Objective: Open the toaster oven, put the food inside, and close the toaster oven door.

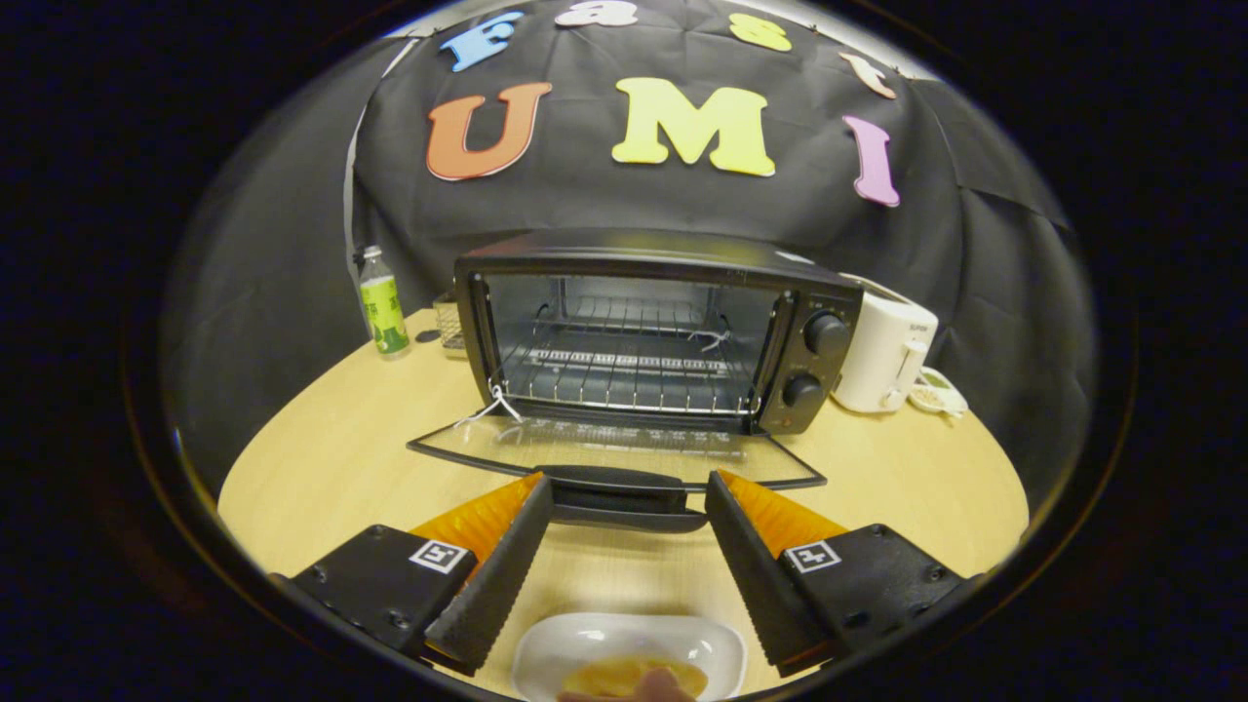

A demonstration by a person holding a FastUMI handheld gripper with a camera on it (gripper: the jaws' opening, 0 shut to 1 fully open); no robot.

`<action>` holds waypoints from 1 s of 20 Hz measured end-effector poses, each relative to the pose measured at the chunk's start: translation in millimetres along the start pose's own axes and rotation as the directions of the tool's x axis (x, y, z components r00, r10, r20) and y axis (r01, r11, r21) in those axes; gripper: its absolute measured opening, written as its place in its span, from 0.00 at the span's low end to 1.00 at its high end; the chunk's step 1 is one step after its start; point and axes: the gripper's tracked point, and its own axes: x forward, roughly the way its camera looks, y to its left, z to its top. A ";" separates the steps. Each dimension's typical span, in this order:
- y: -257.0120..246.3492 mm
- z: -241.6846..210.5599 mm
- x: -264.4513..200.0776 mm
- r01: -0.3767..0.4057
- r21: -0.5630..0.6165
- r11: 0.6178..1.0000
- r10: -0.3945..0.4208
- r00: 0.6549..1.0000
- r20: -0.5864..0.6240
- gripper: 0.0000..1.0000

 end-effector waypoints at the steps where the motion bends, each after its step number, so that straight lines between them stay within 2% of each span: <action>1: 1.1 -2.2 0.9 -0.011 0.010 1.000 0.011 1.000 -0.018 1.00; 11: 6.6 -12.6 -4.7 -0.042 0.005 0.999 0.042 0.997 -0.069 1.00; 20: 5.8 -1.5 -31.1 -0.050 -0.027 0.998 0.050 0.999 0.004 1.00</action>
